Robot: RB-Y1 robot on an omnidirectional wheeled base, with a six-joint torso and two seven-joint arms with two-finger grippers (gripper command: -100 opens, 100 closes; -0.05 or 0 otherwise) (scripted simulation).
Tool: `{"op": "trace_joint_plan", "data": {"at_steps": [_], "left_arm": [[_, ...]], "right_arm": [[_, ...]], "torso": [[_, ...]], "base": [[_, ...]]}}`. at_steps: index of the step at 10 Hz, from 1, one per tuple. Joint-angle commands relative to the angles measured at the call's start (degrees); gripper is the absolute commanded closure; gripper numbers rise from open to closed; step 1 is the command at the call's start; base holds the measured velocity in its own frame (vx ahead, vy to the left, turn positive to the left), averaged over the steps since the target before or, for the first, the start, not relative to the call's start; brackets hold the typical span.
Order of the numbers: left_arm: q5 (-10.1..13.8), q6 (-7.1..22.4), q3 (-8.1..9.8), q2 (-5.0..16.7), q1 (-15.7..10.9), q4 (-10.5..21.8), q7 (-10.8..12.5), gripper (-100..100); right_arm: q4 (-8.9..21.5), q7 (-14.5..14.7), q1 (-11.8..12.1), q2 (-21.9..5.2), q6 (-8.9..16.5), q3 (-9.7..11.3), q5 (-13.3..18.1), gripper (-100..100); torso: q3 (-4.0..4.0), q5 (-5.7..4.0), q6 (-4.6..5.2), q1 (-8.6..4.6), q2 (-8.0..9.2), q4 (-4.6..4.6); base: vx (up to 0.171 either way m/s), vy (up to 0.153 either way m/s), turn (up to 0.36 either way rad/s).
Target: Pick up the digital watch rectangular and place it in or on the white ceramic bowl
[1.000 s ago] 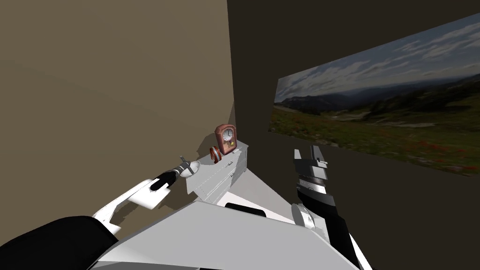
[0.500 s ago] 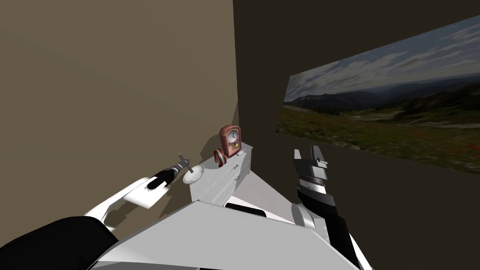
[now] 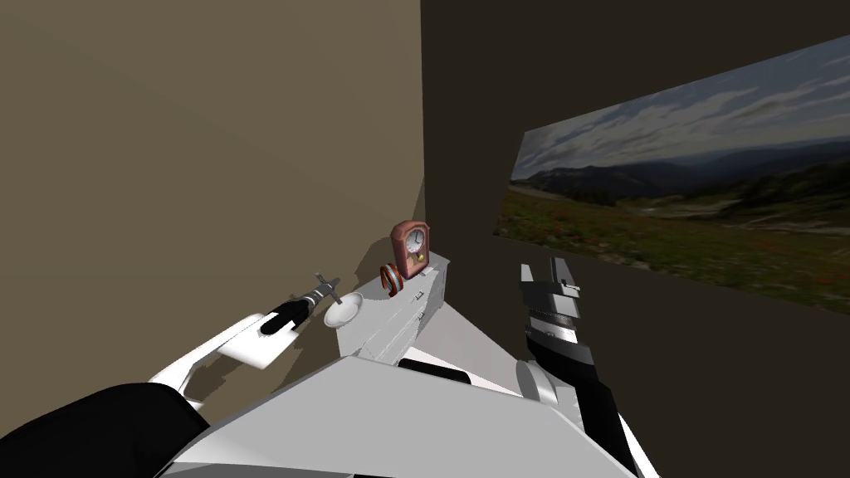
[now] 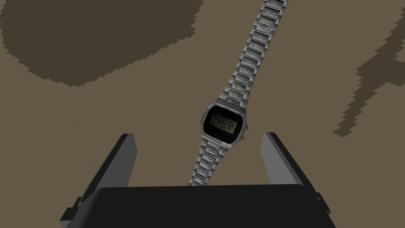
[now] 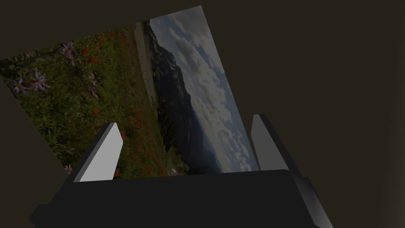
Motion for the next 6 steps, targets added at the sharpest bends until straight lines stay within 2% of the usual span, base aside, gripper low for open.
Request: {"op": "trace_joint_plan", "data": {"at_steps": [1, 2, 3, 6], "left_arm": [[0.0, 0.0, 0.00, 0.0, 0.0, 0.0, 0.0, -100], [0.0, 0.0, 0.00, 0.0, 0.0, 0.0, 0.0, 0], [0.9, 2.1, 1.06, 1.0, 1.1, -2.8, 0.6, -100], [2.2, 5.2, 2.65, 2.6, 2.8, -7.1, 1.4, -100]], "right_arm": [[0.0, 0.0, 0.0, 0.0, 0.0, 0.0, 0.0, 0], [0.0, 0.0, 0.0, 0.0, 0.0, 0.0, 0.0, 0], [0.0, 0.0, 0.0, 0.0, 0.0, 0.0, 0.0, 0], [0.0, 0.0, 0.0, 0.0, 0.0, 0.0, 0.0, 0]], "torso": [[0.00, 0.00, 0.00, 0.00, 0.00, 0.00], [0.00, 0.00, 0.00, -0.01, 0.01, 0.00], [0.00, 0.00, 0.00, -0.01, 0.01, 0.00], [-0.02, 0.02, -0.01, 0.11, -0.04, -0.01]], "base": [[0.000, 0.000, 0.000], [0.000, 0.000, 0.000], [0.011, 0.018, 0.023], [0.018, 0.034, 0.019]]}}
